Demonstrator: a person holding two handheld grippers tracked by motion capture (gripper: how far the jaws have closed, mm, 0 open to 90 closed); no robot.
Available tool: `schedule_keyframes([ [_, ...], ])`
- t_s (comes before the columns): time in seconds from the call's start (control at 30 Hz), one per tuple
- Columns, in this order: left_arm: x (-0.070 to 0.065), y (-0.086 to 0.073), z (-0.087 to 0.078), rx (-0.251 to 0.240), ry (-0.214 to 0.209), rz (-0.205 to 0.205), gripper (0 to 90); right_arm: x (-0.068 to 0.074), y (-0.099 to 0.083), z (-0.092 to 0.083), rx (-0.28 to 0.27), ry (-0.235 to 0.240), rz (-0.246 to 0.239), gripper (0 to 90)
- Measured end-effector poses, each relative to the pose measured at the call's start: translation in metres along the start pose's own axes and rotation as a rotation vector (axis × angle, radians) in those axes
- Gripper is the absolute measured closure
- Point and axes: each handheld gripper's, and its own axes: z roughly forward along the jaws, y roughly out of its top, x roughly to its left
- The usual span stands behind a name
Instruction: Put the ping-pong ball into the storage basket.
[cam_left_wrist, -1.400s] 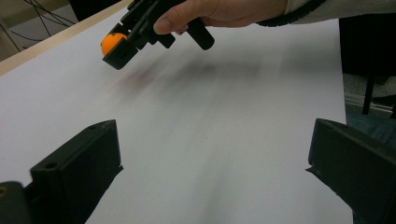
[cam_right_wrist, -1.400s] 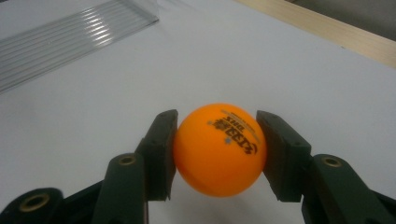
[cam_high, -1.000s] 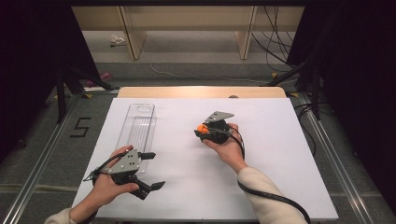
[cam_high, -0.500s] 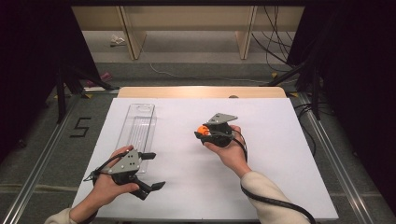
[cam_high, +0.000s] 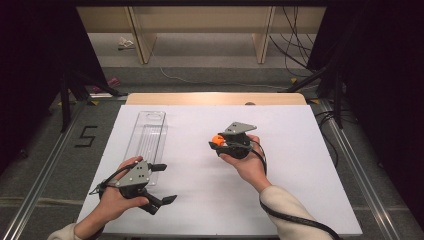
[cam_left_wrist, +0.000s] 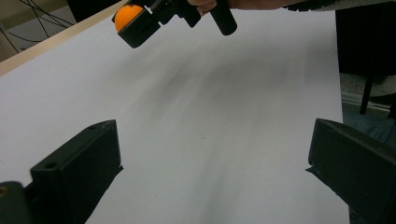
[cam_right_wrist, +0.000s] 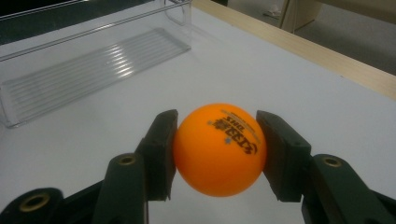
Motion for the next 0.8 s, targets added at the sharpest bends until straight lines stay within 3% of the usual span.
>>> schedule_keyframes([
  [0.8,0.0000,0.0001,0.0002,-0.001,-0.001,0.000,2.0,0.0050,0.0072,0.0035,-0.021,0.020,-0.004,51.5],
])
